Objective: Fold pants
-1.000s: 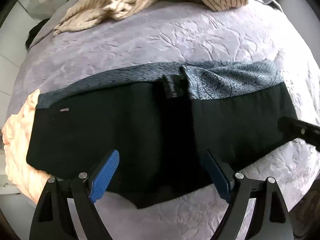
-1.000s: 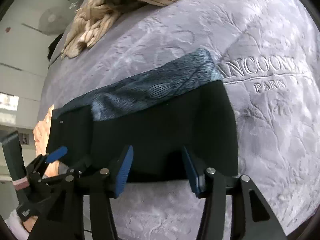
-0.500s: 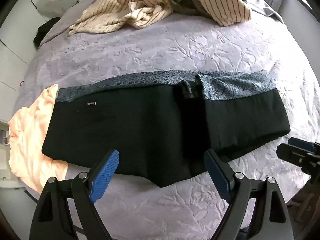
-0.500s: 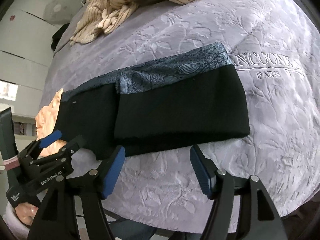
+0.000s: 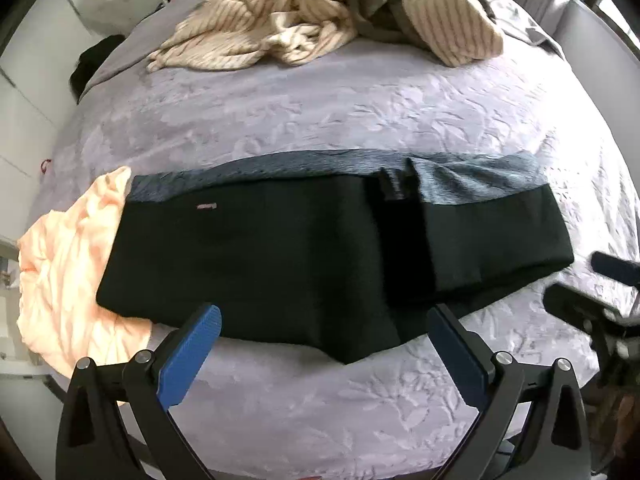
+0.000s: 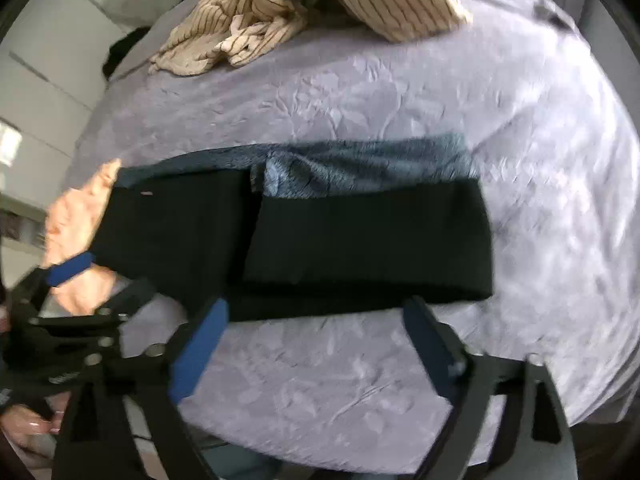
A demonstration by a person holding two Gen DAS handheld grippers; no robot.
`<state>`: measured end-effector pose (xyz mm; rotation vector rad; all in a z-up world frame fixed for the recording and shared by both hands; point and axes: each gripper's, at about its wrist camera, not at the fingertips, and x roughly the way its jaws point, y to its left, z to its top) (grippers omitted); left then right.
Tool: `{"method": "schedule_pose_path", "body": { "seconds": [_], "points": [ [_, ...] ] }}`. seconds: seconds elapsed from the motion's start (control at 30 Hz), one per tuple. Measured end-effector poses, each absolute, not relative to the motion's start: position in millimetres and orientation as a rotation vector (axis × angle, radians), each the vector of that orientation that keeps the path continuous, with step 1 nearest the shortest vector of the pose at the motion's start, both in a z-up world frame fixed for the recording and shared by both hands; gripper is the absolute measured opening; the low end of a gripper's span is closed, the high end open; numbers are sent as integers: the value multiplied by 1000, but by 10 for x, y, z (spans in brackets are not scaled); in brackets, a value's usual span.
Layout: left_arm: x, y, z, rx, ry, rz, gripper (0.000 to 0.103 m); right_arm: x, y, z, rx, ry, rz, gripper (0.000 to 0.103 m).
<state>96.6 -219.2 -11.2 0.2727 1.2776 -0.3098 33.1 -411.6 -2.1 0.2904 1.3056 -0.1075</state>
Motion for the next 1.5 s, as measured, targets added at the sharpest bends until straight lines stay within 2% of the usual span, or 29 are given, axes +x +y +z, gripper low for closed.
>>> {"method": "schedule_pose_path", "body": {
  "seconds": [0.53,1.0,1.5],
  "points": [
    [1120,-1378,-410,268,1332,-293,103,450,-3528,-76,189,1348,-233,103],
    [988,-1327,-342,274,1296,-288,103,377,-3353,-34,143,1338,-228,103],
    [379,-1417,-102,249,1258,-206,103,-122,-3532,108,160,1317,-163,103]
  ]
}}
